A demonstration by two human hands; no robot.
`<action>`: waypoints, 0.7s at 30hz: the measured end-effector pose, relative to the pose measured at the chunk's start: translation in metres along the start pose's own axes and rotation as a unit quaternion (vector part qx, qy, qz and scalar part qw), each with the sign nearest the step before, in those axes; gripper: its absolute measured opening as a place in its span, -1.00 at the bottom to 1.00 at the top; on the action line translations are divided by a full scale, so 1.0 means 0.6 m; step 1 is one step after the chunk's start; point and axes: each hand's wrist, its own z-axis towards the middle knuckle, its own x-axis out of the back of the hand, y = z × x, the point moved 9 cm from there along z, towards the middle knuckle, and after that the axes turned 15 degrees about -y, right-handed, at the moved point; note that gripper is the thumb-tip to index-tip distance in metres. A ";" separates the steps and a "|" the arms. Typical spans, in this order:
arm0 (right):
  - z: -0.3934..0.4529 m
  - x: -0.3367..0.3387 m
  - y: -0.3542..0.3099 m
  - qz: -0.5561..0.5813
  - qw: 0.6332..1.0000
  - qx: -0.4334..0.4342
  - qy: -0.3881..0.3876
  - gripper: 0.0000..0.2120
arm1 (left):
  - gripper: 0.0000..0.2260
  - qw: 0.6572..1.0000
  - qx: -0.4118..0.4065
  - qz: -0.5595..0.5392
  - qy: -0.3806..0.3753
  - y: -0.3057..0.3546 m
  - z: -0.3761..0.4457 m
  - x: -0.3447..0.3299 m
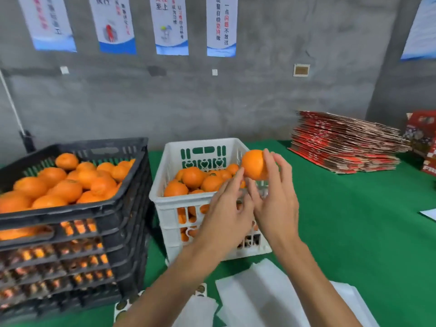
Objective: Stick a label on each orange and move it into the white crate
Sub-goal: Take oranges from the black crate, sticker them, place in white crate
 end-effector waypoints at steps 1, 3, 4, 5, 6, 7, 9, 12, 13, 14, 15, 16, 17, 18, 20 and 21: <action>0.019 -0.019 -0.023 -0.032 0.999 -0.005 -0.031 -0.42 | -0.52 0.999 0.013 0.044 0.003 0.005 0.003 0.036; 0.037 -0.055 -0.066 -0.055 0.996 -0.002 -0.067 -0.49 | -0.60 0.991 0.028 0.128 0.010 0.016 0.000 0.105; 0.040 -0.072 -0.094 -0.056 0.996 0.018 -0.063 -0.53 | -0.62 0.987 0.035 0.158 0.023 0.019 -0.008 0.143; 0.039 -0.087 -0.125 -0.058 0.996 0.043 -0.049 -0.57 | -0.63 0.981 0.042 0.183 0.043 0.021 -0.019 0.184; 0.037 -0.104 -0.156 -0.053 0.996 0.067 -0.035 -0.62 | -0.64 0.975 0.047 0.206 0.068 0.020 -0.034 0.227; 0.036 -0.123 -0.188 -0.041 0.995 0.086 -0.028 -0.64 | -0.65 0.966 0.054 0.234 0.094 0.015 -0.050 0.272; 0.035 -0.166 -0.250 -0.009 0.992 0.115 -0.043 -0.65 | -0.66 0.936 0.093 0.316 0.123 -0.007 -0.084 0.362; 0.032 -0.226 -0.324 0.050 0.985 0.132 -0.099 -0.68 | -0.60 0.868 0.285 0.393 0.108 -0.100 -0.145 0.503; 0.029 -0.238 -0.341 0.068 0.983 0.133 -0.108 -0.66 | -0.57 0.841 0.367 0.390 0.081 -0.142 -0.170 0.543; 0.026 -0.247 -0.355 0.084 0.982 0.131 -0.111 -0.65 | -0.53 0.814 0.438 0.380 0.039 -0.182 -0.194 0.573; 0.023 -0.254 -0.365 0.098 0.980 0.129 -0.113 -0.65 | -0.46 0.789 0.494 0.366 -0.013 -0.218 -0.217 0.591; 0.019 -0.260 -0.371 0.109 0.979 0.127 -0.115 -0.65 | -0.38 0.767 0.533 0.350 -0.067 -0.249 -0.237 0.600; 0.016 -0.264 -0.374 0.118 0.978 0.125 -0.115 -0.65 | -0.28 0.755 0.554 0.331 -0.118 -0.271 -0.251 0.602; 0.014 -0.265 -0.375 0.126 0.977 0.125 -0.114 -0.66 | -0.18 0.754 0.562 0.302 -0.158 -0.287 -0.261 0.598; 0.010 -0.266 -0.369 0.139 0.976 0.124 -0.114 -0.69 | -0.01 0.767 0.556 0.250 -0.199 -0.301 -0.266 0.586; 0.009 -0.266 -0.364 0.148 0.975 0.119 -0.117 -0.70 | 0.05 0.772 0.548 0.245 -0.208 -0.300 -0.266 0.582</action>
